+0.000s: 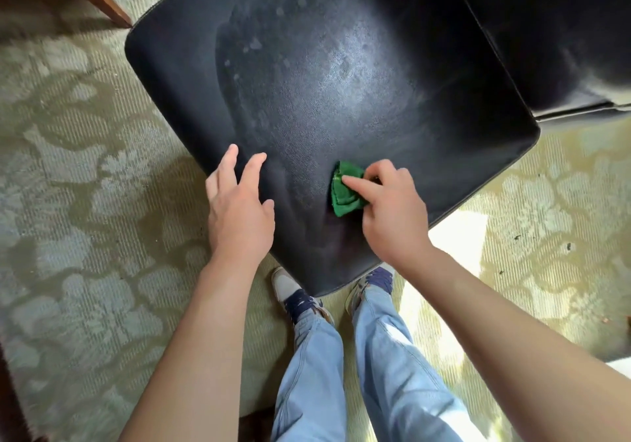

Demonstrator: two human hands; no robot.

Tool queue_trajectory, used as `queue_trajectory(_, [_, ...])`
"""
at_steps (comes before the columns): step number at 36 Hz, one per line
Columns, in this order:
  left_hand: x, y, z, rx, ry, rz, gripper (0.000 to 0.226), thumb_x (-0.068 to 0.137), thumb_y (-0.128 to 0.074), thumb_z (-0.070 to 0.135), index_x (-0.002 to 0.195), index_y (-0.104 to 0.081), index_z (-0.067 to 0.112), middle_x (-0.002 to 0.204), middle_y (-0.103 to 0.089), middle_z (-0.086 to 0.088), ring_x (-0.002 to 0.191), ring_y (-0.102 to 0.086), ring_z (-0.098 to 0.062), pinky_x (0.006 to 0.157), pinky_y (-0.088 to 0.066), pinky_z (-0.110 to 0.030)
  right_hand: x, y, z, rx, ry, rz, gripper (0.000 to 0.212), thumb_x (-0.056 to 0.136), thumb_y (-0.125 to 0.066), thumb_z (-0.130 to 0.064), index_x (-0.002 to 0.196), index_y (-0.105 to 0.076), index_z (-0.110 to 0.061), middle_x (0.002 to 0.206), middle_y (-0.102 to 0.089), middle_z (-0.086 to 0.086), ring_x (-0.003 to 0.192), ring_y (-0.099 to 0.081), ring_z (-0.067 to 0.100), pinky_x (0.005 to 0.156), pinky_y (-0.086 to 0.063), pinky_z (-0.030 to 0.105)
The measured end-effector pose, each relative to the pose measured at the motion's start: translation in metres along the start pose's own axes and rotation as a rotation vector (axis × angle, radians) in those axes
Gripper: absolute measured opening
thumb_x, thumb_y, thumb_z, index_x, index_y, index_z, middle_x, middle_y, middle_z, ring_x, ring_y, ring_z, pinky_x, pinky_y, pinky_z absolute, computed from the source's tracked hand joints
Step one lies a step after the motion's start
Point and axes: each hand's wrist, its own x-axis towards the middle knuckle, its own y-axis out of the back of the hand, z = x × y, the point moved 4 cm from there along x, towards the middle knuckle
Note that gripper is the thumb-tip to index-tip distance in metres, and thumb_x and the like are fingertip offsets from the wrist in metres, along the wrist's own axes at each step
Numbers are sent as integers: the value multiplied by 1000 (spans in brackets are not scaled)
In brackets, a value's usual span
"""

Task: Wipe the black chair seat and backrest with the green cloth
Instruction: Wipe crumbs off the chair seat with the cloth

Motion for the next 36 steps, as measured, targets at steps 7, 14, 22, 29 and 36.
queue_trajectory(7, [-1,0,1,28,-6,2,68,91,-68,13,149,-40,35,165,-13,8,148,-18,-23,107,-41,-43,-57,-35,-35,-58,384,-301,31,72,-56,-13,88,-74,-33,91,-51,-5,83,-44,24,51,-29,27])
queue_trajectory(14, [-13,-8,11,27,49,-60,78,90,-70,13,153,-32,40,168,3,10,152,-4,-21,110,-39,-43,-77,-7,11,182,261,-147,50,79,-33,-13,108,-71,-28,102,-55,-2,88,-48,24,58,-49,42])
queue_trajectory(22, [-41,-28,30,-13,95,-94,87,85,-79,24,153,-30,45,168,12,8,153,2,-22,110,-37,-39,-46,34,117,265,-322,259,54,79,-46,2,126,-64,-20,113,-54,2,107,-54,25,87,-37,22])
queue_trajectory(29, [-45,-35,34,56,106,-63,86,87,-78,26,154,-27,45,169,9,4,154,1,-26,113,-37,-43,-65,0,88,274,-263,175,53,79,-47,0,129,-61,-13,114,-51,6,102,-54,26,87,-44,29])
queue_trajectory(36, [-44,-35,29,68,71,-56,86,86,-79,27,154,-30,43,170,3,-2,153,-4,-30,116,-31,-44,-128,-62,23,353,70,-151,53,82,-34,-15,125,-63,-20,105,-52,1,93,-52,25,69,-52,46])
